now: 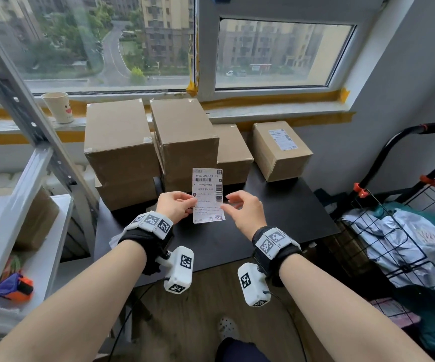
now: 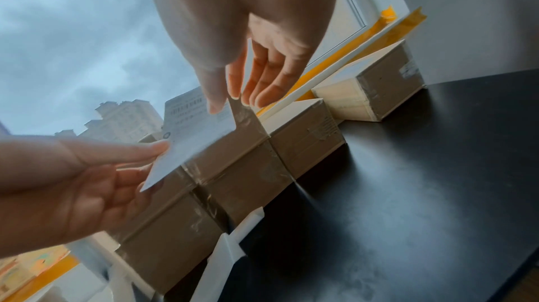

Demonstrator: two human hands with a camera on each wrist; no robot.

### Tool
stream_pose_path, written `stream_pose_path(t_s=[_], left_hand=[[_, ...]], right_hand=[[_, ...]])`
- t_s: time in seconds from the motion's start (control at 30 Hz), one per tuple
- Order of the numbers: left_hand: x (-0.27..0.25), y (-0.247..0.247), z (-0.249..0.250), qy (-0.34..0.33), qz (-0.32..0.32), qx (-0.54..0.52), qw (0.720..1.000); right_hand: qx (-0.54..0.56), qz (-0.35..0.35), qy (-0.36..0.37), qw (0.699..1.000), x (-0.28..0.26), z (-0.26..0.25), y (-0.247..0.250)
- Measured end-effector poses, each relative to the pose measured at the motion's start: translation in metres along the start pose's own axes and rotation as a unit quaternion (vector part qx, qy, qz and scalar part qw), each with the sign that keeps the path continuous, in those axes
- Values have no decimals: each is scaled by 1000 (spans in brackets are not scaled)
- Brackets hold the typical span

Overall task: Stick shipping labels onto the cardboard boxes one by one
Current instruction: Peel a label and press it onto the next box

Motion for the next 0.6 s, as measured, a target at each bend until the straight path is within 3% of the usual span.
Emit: stream_pose_path(t_s=[0.17,0.3,0.6], left_hand=[[23,-35,19,-13,-35,-3,999],[54,-69,39,-18,-37,-12,999],[139,-139,72,5,50,42,998]], right_hand=[[110,-13,-75,991,37,23,14],[148,3,-79,986,80,41,32],[145,-29,-102,984,204,87,63]])
Point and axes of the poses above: each hand's wrist, its own x-axis towards the middle knuckle, its own y-axis out of the back of the hand, z = x × y, the point moved 6 cm from there along x, towards the middle knuckle, and after that the axes turned 2 degrees about x, right-handed, at the moved point
